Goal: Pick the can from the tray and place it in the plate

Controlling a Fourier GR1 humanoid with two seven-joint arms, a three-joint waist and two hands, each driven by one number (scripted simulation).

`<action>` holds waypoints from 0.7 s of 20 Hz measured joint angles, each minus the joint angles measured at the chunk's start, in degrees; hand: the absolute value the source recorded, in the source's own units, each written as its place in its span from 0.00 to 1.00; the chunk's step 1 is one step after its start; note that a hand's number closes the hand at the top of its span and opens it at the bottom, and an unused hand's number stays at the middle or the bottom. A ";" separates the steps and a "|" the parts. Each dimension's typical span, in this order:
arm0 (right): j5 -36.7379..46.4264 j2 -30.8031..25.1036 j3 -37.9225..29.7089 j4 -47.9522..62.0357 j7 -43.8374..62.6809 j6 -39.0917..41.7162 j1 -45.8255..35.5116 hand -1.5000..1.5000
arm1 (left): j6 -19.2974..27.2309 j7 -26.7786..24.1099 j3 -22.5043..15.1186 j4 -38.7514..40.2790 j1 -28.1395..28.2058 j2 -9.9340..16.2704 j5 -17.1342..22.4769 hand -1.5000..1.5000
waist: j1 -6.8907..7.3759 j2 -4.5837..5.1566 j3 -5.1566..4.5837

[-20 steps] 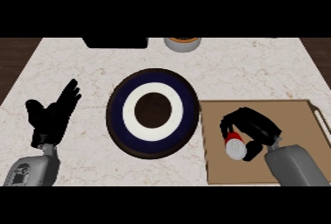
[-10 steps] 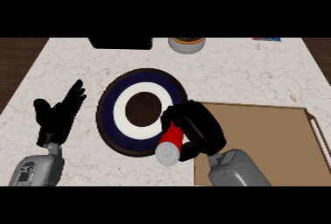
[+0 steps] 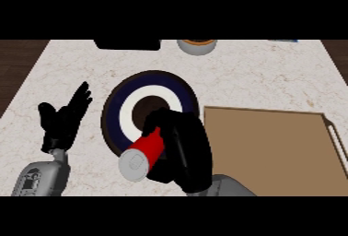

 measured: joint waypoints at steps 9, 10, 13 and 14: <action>-2.59 0.03 1.44 13.83 14.21 -10.74 -13.84 1.00 | -0.70 -0.24 0.43 -0.81 0.76 0.19 0.54 0.50 | -0.25 0.76 0.10; -3.55 0.04 1.01 15.99 12.98 -11.77 -13.97 1.00 | -0.23 0.58 0.30 -1.35 0.44 -0.01 0.34 0.50 | -0.34 0.79 0.12; -6.26 0.07 0.34 22.07 10.34 -13.47 -15.29 1.00 | -0.41 -0.47 0.94 -0.18 0.07 0.45 0.20 0.50 | -0.55 0.90 0.13; -7.12 0.09 -0.17 23.94 9.55 -13.54 -15.73 1.00 | -0.22 0.37 0.93 -1.05 0.10 0.41 0.26 0.50 | -0.57 0.90 0.14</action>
